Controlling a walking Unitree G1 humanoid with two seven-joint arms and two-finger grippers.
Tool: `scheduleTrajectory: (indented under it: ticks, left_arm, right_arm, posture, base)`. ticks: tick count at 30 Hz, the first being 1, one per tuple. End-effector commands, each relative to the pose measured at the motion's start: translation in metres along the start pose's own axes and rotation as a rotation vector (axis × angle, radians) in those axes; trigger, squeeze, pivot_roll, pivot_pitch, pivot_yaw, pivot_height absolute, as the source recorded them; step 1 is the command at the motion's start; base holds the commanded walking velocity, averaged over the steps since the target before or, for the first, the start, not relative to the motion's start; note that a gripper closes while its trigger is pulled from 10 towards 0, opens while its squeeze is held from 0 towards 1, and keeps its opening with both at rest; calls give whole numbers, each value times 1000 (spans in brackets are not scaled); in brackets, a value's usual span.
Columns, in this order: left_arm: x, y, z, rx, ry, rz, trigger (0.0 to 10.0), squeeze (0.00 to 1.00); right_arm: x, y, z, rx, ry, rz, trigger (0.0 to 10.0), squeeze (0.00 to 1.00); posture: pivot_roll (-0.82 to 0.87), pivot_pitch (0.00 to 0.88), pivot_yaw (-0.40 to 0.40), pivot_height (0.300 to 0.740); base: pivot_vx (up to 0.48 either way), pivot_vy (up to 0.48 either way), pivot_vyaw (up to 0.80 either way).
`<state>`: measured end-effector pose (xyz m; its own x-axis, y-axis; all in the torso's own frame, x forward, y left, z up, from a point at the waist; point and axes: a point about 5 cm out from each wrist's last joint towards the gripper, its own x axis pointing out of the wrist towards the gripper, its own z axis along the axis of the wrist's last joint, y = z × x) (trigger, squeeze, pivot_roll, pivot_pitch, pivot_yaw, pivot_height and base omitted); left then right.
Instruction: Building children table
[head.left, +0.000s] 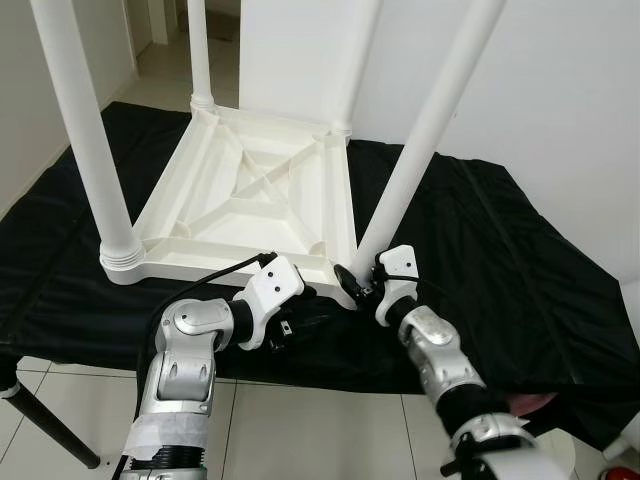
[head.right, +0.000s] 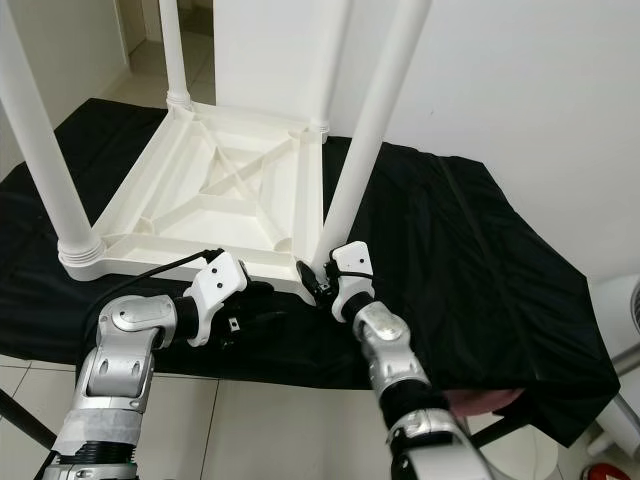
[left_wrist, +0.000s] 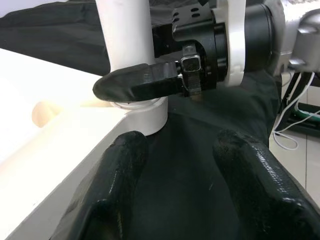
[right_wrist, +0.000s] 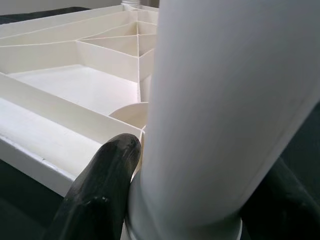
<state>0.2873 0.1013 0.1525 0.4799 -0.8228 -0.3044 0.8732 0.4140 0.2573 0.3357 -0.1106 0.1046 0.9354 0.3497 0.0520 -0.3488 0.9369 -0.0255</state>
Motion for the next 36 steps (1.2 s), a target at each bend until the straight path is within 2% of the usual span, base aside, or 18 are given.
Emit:
scheduleTrajectory:
  ticks: [1, 2, 5, 7, 8, 10, 15, 16, 20, 22, 25, 26, 27, 31, 33, 36]
  left_arm:
    - [0, 16, 1, -4, -10, 324, 10000, 0]
    - [0, 16, 1, -4, -11, 325, 10000, 0]
    - [0, 15, 1, -4, -11, 326, 10000, 0]
    - [0, 15, 1, -5, -12, 327, 10000, 0]
    - [0, 15, 1, -5, -12, 327, 10000, 0]
    - [1, 14, 1, -8, -14, 330, 10000, 0]
    - [1, 14, 0, -10, -14, 330, 10000, 0]
    - [1, 14, 0, -10, -13, 329, 10000, 0]
    - [1, 14, 0, -11, -13, 330, 10000, 0]
    - [1, 14, -1, -13, -13, 332, 10000, 0]
    - [0, 15, -1, -13, -12, 334, 10000, 0]
    - [0, 15, -1, -13, -13, 335, 10000, 0]
    - [0, 15, 0, -12, -13, 335, 10000, 0]
    - [0, 15, 0, -10, -13, 331, 10000, 0]
    - [1, 16, 1, -4, -14, 325, 10000, 0]
    - [1, 17, 2, -2, -15, 323, 10000, 0]
  right_arm:
    - [-8, -5, -13, 7, 66, -97, 10000, 0]
    - [-10, -1, -14, 4, 73, -161, 10000, 0]
    - [-12, 4, -14, 9, 77, -213, 10000, 0]
    - [-13, 15, -12, 21, 71, -273, 10000, 0]
    - [-13, 15, -12, 21, 71, -273, 10000, 0]
    - [-12, 25, -10, 46, 57, -251, 10000, 0]
    - [-13, 27, -7, 46, 42, -231, 10000, 0]
    - [-14, 25, -6, 46, 37, -228, 10000, 1000]
    - [-15, 24, -4, 54, 31, -233, 10000, 1000]
    - [-19, 14, 9, 71, -37, -183, 10000, 1000]
    - [-20, 8, 13, 75, -57, -150, 10000, 1000]
    - [-22, 2, 18, 52, -76, -82, 10000, 0]
    - [-22, -5, 20, 48, -72, -25, 10000, 0]
    - [-22, -15, 24, 23, -72, 64, 10000, 0]
    - [-18, -23, 25, -22, -53, 222, 10000, 0]
    - [-17, -26, 25, -38, -42, 284, 10000, 0]
  posture:
    - [109, 0, -164, 740]
    - [109, 0, -168, 740]
    - [108, 0, -170, 740]
    - [111, 0, -177, 740]
    - [111, 0, -177, 740]
    - [111, 0, -181, 740]
    - [109, 0, -182, 740]
    - [109, 0, -183, 740]
    - [110, 0, -184, 740]
    - [107, 0, -183, 740]
    - [107, 0, -183, 740]
    - [106, 0, -183, 740]
    - [101, 0, -178, 740]
    - [97, 0, -173, 740]
    - [89, 0, -163, 740]
    - [89, 0, -163, 740]
  base:
    - [0, 0, 0]
    - [0, 0, 0]
    - [0, 0, 0]
    - [0, 0, 0]
    - [0, 0, 0]
    - [0, 0, 0]
    - [0, 0, 0]
    - [0, 0, 0]
    - [0, 0, 0]
    - [0, 0, 0]
    - [0, 0, 0]
    - [0, 0, 0]
    - [0, 0, 0]
    - [0, 0, 0]
    - [0, 0, 0]
    - [0, 0, 0]
